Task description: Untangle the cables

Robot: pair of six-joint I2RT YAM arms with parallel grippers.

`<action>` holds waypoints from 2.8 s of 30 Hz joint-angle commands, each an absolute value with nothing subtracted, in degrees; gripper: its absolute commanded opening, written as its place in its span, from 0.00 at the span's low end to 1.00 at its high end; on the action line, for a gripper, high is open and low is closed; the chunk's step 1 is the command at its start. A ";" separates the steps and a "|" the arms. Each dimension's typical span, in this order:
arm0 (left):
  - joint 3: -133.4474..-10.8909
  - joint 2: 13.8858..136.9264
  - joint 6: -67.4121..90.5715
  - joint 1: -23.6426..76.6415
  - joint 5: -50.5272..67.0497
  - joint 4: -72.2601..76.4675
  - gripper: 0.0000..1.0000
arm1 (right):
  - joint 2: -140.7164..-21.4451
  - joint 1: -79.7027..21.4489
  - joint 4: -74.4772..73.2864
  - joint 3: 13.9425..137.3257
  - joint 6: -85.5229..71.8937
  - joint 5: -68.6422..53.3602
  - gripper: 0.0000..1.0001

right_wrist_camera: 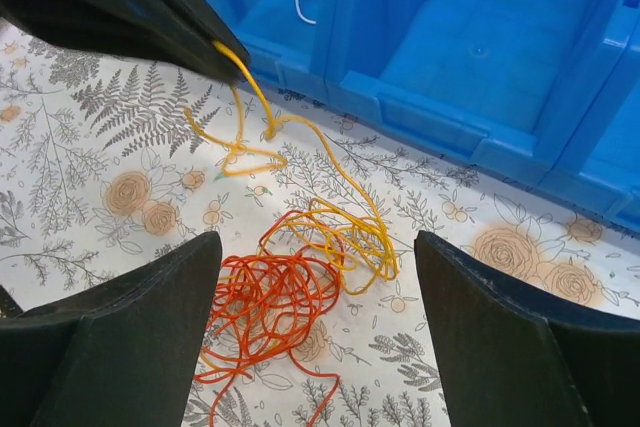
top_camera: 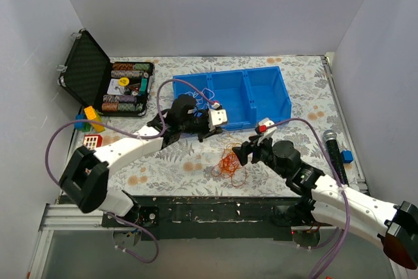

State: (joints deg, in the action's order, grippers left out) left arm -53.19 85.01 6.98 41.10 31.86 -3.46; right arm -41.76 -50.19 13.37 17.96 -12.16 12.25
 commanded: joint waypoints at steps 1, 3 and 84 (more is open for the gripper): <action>-57.04 74.11 10.46 41.57 35.15 -6.76 0.00 | -45.78 -49.83 23.63 21.27 -8.18 10.82 0.88; -57.83 71.55 11.94 41.75 35.42 -7.73 0.00 | -47.71 -50.01 26.70 22.23 -6.69 8.72 0.89; -137.03 85.80 -30.57 43.77 19.43 42.38 0.00 | -75.06 -53.18 0.89 21.18 -39.88 31.01 0.01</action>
State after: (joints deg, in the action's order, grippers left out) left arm -138.47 93.82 -24.86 43.64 24.45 43.22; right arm -73.76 -53.71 16.67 21.02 -32.45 17.96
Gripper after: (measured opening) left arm 0.018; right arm 0.055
